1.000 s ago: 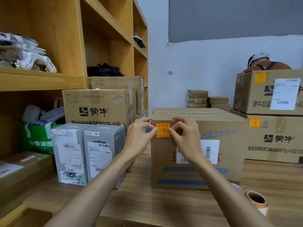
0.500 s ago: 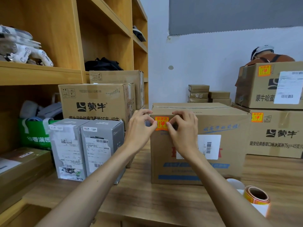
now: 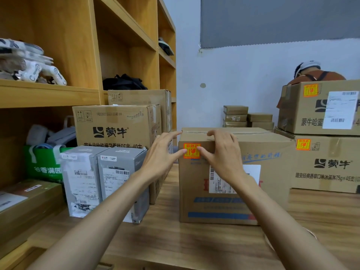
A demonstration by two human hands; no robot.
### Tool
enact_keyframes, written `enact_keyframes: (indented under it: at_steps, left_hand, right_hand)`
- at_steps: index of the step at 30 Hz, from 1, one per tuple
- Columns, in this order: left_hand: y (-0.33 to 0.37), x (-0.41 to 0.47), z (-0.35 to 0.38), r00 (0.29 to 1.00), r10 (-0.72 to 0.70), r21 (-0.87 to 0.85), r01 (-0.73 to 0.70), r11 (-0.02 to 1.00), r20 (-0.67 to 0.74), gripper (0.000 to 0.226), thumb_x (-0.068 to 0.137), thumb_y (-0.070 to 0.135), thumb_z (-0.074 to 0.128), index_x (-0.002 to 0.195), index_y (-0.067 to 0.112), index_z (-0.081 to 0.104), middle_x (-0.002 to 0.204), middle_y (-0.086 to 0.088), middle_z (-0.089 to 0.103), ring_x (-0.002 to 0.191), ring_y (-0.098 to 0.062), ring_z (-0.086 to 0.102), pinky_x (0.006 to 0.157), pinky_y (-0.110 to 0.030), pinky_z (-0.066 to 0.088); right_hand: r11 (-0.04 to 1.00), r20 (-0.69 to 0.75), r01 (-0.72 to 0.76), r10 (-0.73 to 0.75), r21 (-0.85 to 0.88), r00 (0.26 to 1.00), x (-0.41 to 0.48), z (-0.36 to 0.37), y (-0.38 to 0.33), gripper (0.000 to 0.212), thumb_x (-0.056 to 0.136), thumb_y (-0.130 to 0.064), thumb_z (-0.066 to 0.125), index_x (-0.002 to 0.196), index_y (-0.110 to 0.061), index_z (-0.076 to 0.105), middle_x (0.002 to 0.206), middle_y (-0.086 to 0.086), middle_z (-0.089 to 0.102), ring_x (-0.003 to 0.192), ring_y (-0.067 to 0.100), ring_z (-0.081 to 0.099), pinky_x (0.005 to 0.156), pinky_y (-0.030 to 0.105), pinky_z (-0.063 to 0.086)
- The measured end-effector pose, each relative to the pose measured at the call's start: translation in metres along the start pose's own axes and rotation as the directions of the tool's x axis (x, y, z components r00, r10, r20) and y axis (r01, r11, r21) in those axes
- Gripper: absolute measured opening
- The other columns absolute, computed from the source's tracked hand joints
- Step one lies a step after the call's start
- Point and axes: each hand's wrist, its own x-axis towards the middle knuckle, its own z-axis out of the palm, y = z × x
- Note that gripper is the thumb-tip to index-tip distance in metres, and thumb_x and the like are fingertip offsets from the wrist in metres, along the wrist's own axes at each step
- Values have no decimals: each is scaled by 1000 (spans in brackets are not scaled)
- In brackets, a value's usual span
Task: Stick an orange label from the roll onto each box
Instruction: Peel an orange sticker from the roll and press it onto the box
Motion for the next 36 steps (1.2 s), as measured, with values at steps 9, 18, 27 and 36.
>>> enact_keyframes:
  at_steps: [9, 18, 27, 36]
  left_hand:
    - [2, 13, 4, 997, -71, -138, 68, 988, -13, 39, 83, 54, 75, 112, 29, 68, 112, 15, 61, 111, -5, 54, 89, -29, 45]
    - [-6, 17, 11, 998, -57, -231, 47, 972, -34, 25, 86, 47, 74, 99, 28, 66, 107, 10, 62, 105, -2, 56, 81, -24, 42]
    - [-15, 13, 8, 999, -31, -266, 36, 963, 23, 25, 92, 39, 70, 114, 29, 67, 116, 21, 61, 111, 4, 55, 93, -33, 47]
    - [-21, 3, 10, 997, 27, -155, -15, 988, 75, 53, 84, 41, 79, 130, 37, 53, 132, 16, 55, 120, 1, 51, 101, -39, 46]
  right_hand:
    - [993, 72, -80, 74, 82, 995, 8, 4, 9, 42, 84, -62, 63, 95, -21, 64, 98, -6, 66, 99, 18, 54, 93, 35, 32]
    - [995, 73, -64, 58, 72, 996, 9, 10, 12, 39, 85, -60, 61, 92, -22, 59, 97, -6, 62, 96, 18, 52, 88, 35, 31]
    - [999, 117, -1, -4, 39, 993, 6, 10, 19, 38, 88, -57, 60, 101, -21, 57, 103, -4, 62, 100, 20, 53, 92, 38, 34]
    - [994, 192, 95, -82, -59, 978, 0, 6, 26, 52, 82, -63, 62, 112, -22, 52, 108, -4, 57, 103, 20, 49, 95, 37, 34]
